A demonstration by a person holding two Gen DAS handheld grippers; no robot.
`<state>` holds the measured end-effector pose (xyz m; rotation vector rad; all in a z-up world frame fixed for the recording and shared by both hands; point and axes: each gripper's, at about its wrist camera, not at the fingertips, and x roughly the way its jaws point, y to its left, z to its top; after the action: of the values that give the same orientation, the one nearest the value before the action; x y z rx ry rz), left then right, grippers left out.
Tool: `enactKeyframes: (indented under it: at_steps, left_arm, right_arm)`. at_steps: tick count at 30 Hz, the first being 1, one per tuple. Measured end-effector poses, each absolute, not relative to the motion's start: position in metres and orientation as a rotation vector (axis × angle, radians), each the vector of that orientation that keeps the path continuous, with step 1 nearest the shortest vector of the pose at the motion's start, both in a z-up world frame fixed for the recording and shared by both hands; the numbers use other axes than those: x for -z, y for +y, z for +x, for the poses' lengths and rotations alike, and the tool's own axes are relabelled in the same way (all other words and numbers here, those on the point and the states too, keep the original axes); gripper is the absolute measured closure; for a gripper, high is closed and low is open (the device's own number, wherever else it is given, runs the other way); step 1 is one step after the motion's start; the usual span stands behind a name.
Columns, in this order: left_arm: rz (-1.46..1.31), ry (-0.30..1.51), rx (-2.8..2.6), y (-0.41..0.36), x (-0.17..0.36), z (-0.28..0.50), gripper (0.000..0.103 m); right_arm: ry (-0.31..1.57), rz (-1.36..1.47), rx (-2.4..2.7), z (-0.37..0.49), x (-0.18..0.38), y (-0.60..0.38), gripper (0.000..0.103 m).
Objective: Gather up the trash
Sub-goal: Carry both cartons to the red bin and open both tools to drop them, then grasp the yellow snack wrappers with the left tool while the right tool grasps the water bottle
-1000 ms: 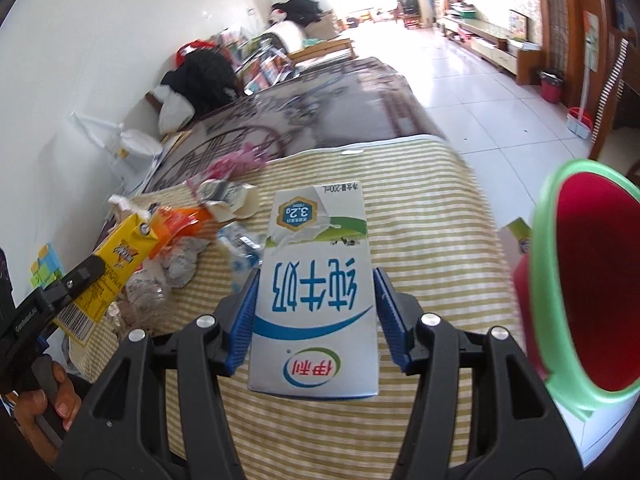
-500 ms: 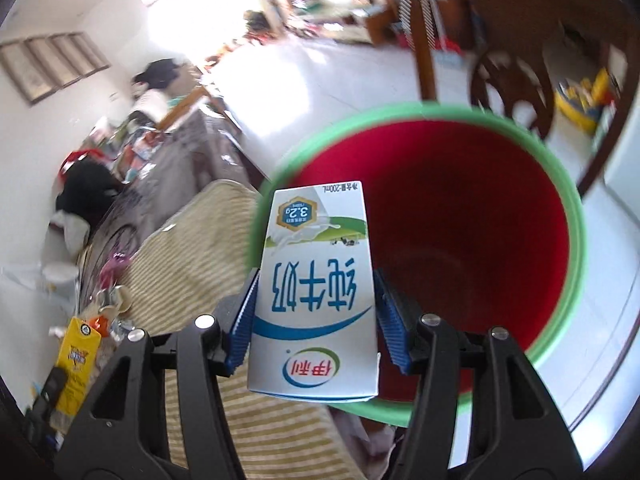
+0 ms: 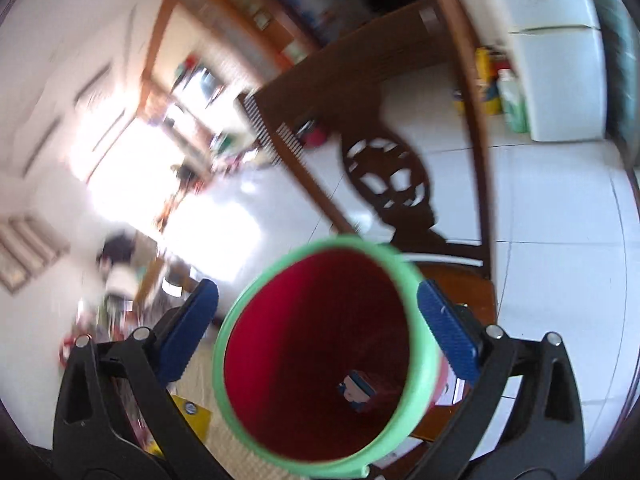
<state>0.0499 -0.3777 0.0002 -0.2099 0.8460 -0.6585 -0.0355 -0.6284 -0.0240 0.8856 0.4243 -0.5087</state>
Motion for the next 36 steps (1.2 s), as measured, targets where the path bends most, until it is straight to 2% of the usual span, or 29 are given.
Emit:
enactKeyframes:
  at_steps: [4,7,10,18,27,36]
  left_arm:
    - [-0.183,0.865,0.698,-0.404,0.005,0.061,0.043]
    - [-0.170,0.872,0.683,-0.404,0.010,0.065,0.029]
    - [-0.186,0.854,0.638,-0.386,0.009,0.060,0.028]
    - [-0.317,0.799,0.407,-0.265,0.004,0.041,0.028]
    - [-0.389,0.746,-0.032,-0.079,0.004,0.001,0.027]
    - [-0.520,0.835,-0.208,0.037,0.031,-0.007,0.029]
  right_arm:
    - [0.440,0.871,0.514,-0.032,0.026,-0.626,0.005]
    - [0.430,0.836,0.509,-0.026,0.019,-0.622,0.005]
    - [0.429,0.778,0.493,-0.017,0.009,-0.612,0.005]
    - [0.476,0.605,0.380,0.018,-0.009,-0.551,0.005]
    - [0.637,0.447,0.110,0.069,-0.006,-0.444,0.005]
    - [0.731,0.283,-0.312,0.087,-0.010,-0.291,0.006]
